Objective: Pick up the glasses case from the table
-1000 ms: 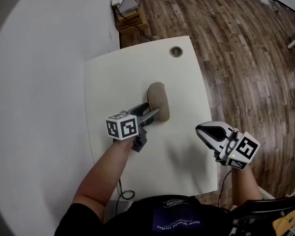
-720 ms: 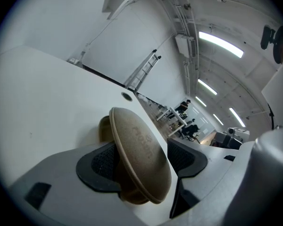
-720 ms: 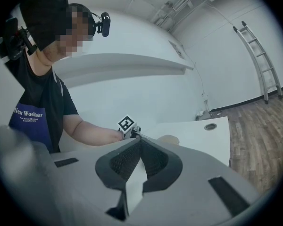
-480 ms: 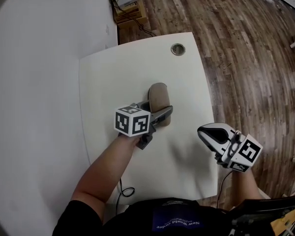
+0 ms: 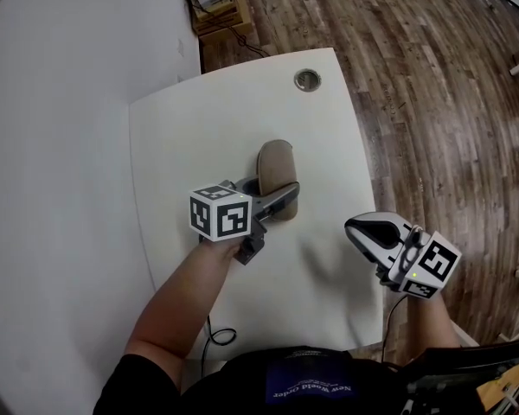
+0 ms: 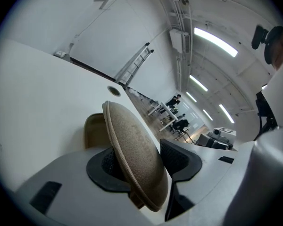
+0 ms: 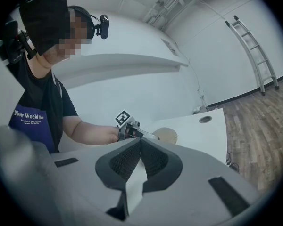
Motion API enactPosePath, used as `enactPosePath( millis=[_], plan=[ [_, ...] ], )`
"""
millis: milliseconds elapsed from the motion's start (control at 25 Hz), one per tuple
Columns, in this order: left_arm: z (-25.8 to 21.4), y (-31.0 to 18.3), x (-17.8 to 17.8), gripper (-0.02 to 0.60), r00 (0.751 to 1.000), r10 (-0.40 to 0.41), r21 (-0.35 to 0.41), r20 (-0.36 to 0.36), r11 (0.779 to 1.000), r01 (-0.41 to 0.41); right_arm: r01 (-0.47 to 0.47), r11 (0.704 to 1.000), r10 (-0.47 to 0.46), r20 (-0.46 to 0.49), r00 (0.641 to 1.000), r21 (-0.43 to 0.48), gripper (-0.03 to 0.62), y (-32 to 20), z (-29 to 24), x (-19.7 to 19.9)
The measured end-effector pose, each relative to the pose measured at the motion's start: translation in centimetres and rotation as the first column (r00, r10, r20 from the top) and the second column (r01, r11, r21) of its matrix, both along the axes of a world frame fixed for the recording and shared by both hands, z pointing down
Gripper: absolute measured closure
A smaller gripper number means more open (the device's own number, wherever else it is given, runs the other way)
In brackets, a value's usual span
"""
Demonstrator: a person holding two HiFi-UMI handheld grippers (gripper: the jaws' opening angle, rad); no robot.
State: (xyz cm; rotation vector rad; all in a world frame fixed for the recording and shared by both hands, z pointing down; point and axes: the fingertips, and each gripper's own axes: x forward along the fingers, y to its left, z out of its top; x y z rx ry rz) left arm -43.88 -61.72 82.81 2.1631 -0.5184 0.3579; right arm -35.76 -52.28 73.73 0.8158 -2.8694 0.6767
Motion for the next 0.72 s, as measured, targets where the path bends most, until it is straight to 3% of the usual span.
enactPosePath(
  millis=[40,120,160,720],
  plan=[
    [-0.5,-0.2,-0.1,0.382,1.000,-0.015,0.002,-0.020,1.000,0.016,-0.001,1.000,0.001,0.000,1.000,0.000,0.592,0.0,0.0,0.1],
    [-1.6,-0.8,-0.6,0.517,0.998,-0.054,0.038,-0.036,0.998,0.056,-0.007,1.000,0.007,-0.002,1.000,-0.001,0.592,0.0,0.0,0.5],
    [-2.0,-1.1,-0.8,0.531,0.997,-0.062,0.066,-0.034,0.996,0.064,-0.010,1.000,0.010,-0.002,1.000,-0.001,0.592,0.1,-0.1,0.7],
    [-10.3,1.0,-2.2,0.531,0.995,-0.077,0.180,-0.062,0.980,0.087,-0.025,0.998,0.025,0.007,1.000,0.058,0.592,1.6,-5.8,2.7]
  ],
)
